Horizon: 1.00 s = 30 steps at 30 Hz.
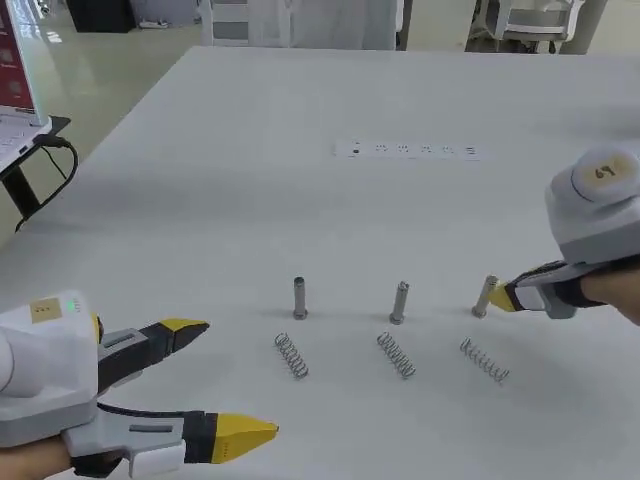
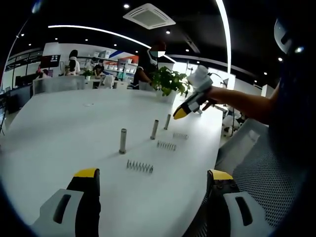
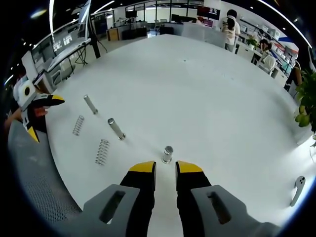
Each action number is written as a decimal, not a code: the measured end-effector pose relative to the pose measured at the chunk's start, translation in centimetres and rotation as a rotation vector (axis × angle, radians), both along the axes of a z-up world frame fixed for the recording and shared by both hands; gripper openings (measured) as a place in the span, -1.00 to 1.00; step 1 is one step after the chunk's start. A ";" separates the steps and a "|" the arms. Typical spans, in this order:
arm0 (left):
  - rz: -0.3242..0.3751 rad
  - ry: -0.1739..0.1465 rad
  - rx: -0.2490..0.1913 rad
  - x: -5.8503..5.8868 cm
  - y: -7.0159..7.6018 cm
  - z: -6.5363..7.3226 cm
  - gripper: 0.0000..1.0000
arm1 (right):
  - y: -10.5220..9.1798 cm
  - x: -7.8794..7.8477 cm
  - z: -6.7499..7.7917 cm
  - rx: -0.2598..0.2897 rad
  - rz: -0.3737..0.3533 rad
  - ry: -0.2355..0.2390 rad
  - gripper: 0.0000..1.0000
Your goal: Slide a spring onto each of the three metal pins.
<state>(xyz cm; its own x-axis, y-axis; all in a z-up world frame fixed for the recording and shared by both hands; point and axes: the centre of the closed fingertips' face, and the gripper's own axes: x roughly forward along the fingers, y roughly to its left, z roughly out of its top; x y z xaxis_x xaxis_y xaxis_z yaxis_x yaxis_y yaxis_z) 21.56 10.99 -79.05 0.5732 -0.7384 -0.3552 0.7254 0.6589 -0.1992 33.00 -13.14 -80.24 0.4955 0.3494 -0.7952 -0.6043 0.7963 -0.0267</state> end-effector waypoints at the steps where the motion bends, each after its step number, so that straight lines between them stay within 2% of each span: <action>1: 0.000 0.000 -0.001 0.0 0.0 0.0 0.72 | 0.1 -0.2 0.0 0.003 0.004 0.002 -0.73; 7: 0.003 0.000 -0.001 0.0 0.1 0.1 0.72 | 0.6 -1.0 -0.1 -0.004 0.030 0.016 -0.74; 11: 0.002 0.001 -0.001 -0.1 0.0 0.0 0.72 | 1.5 -1.9 -0.5 -0.012 0.070 0.047 -0.73; 19: 0.005 0.004 -0.005 -0.1 -0.1 -0.1 0.72 | 3.1 -3.2 -2.3 -0.047 0.141 0.107 -0.74; 30: 0.009 0.004 -0.008 -0.1 -0.1 -0.2 0.71 | 3.0 -3.4 -4.6 -0.102 0.171 0.171 -0.75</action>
